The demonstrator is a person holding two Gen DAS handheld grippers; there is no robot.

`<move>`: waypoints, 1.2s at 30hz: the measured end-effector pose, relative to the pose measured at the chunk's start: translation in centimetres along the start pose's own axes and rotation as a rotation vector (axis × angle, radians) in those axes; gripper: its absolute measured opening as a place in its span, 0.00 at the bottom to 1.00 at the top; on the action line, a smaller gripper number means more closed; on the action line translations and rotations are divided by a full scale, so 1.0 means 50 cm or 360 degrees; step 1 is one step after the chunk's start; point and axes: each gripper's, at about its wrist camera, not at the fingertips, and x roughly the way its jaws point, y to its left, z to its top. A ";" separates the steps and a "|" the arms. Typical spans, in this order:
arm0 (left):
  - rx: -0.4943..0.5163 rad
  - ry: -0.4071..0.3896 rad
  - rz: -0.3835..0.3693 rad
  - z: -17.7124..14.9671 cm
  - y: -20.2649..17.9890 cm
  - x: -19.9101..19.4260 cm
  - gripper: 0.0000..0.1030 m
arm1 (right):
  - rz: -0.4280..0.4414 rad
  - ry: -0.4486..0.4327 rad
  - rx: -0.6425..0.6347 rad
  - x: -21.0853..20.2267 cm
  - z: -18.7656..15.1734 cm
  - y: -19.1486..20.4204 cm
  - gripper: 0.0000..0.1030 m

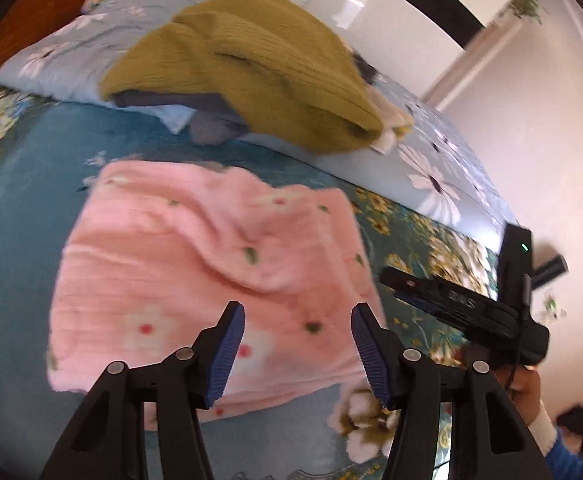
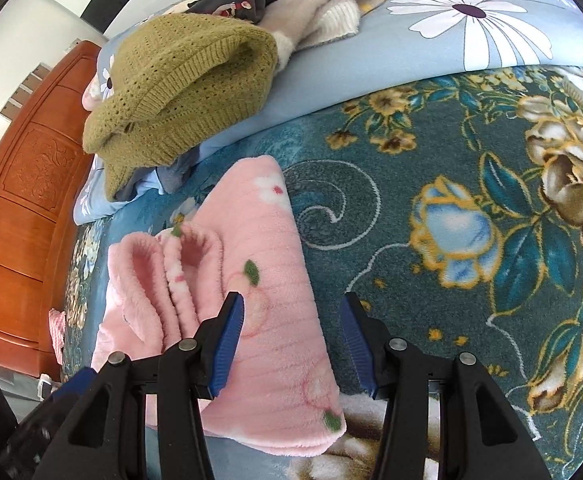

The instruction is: Fold clothes

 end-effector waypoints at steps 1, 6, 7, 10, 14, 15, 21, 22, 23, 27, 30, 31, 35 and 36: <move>-0.0146 -0.0016 0.0067 0.012 0.047 -0.005 0.58 | 0.0015 0.0008 -0.0010 0.003 -0.001 0.005 0.50; -0.0576 -0.0122 0.0205 0.008 0.219 -0.035 0.58 | 0.0104 0.0039 -0.0084 0.017 -0.013 0.048 0.50; -0.0558 -0.0115 0.0259 -0.001 0.233 -0.031 0.58 | 0.0117 0.0038 -0.0118 0.018 -0.013 0.063 0.50; -0.0569 -0.0008 0.0284 -0.037 0.261 0.001 0.58 | 0.0148 0.0040 -0.0207 0.025 -0.007 0.110 0.50; -0.0635 0.0052 0.0174 -0.049 0.276 0.012 0.58 | 0.0113 0.0095 -0.0285 0.054 0.000 0.160 0.50; -0.0632 0.0057 0.0161 -0.051 0.277 0.013 0.58 | 0.0102 0.0122 -0.0291 0.065 0.000 0.168 0.50; -0.0674 0.0080 0.0099 -0.057 0.292 0.015 0.58 | 0.0087 0.0171 -0.0292 0.115 0.002 0.196 0.51; -0.0685 0.0081 0.0086 -0.057 0.296 0.015 0.58 | 0.0080 0.0171 -0.0293 0.123 0.005 0.199 0.51; -0.0691 0.0081 0.0077 -0.057 0.298 0.014 0.58 | 0.0075 0.0170 -0.0286 0.130 0.009 0.200 0.51; -0.0691 0.0072 0.0059 -0.052 0.300 0.014 0.58 | 0.0044 0.0182 -0.0196 0.156 0.019 0.199 0.51; -0.0694 0.0062 0.0042 -0.047 0.302 0.014 0.58 | 0.0049 0.0181 -0.0155 0.158 0.012 0.204 0.51; -0.0696 0.0059 0.0034 -0.047 0.302 0.012 0.58 | 0.0057 0.0176 -0.0161 0.154 0.009 0.208 0.43; -0.0683 0.0046 0.0002 -0.046 0.298 0.004 0.58 | 0.0095 0.0159 -0.0219 0.128 0.004 0.231 0.23; -0.0673 0.0038 -0.0012 -0.046 0.295 0.001 0.58 | 0.0124 0.0138 -0.0223 0.113 0.006 0.234 0.22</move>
